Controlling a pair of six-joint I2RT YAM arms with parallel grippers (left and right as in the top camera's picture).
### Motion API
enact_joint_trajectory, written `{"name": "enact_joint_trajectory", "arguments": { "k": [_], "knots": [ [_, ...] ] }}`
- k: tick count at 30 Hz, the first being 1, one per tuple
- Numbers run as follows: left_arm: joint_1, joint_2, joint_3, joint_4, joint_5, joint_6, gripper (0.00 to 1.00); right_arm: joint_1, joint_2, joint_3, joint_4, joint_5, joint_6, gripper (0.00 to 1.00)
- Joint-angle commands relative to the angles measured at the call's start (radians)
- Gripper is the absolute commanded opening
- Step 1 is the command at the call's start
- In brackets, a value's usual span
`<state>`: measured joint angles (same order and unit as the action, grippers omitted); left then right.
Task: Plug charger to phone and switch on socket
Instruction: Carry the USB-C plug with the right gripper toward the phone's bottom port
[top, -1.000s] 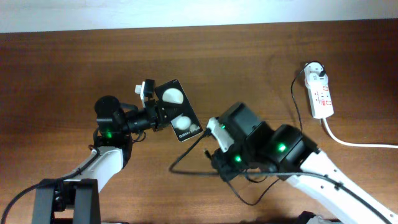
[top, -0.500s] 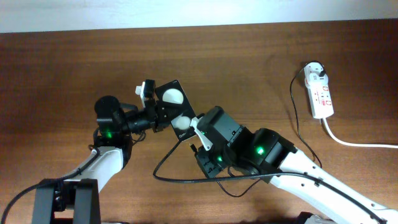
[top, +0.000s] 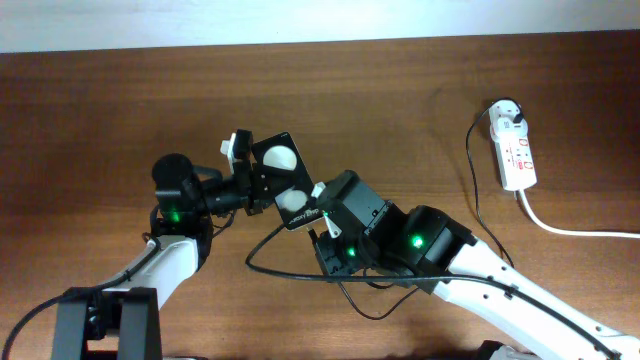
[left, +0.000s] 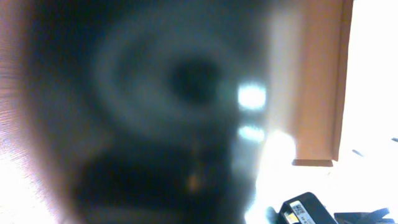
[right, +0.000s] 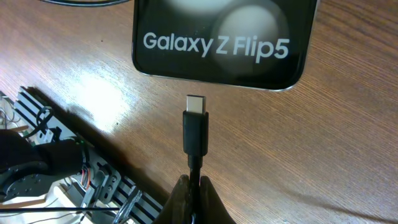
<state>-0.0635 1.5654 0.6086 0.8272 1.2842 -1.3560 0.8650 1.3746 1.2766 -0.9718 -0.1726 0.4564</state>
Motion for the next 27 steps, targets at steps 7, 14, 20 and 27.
{"name": "enact_joint_trajectory", "arguments": {
  "k": [7,14,20,27],
  "knots": [
    [0.001,-0.002,0.008,0.01,0.041,-0.021,0.0,0.005,0.006,0.0,0.0,-0.003,0.025,0.04],
    [0.001,-0.002,0.008,0.01,0.048,-0.036,0.0,0.005,0.006,0.0,0.002,-0.011,0.05,0.04],
    [0.001,-0.002,0.008,0.01,0.048,-0.047,0.0,0.005,0.006,0.0,0.002,-0.044,0.05,0.04],
    [0.0,-0.002,0.008,0.01,0.05,-0.066,0.0,0.005,0.006,0.0,0.004,-0.044,0.059,0.04]
  ]
}}
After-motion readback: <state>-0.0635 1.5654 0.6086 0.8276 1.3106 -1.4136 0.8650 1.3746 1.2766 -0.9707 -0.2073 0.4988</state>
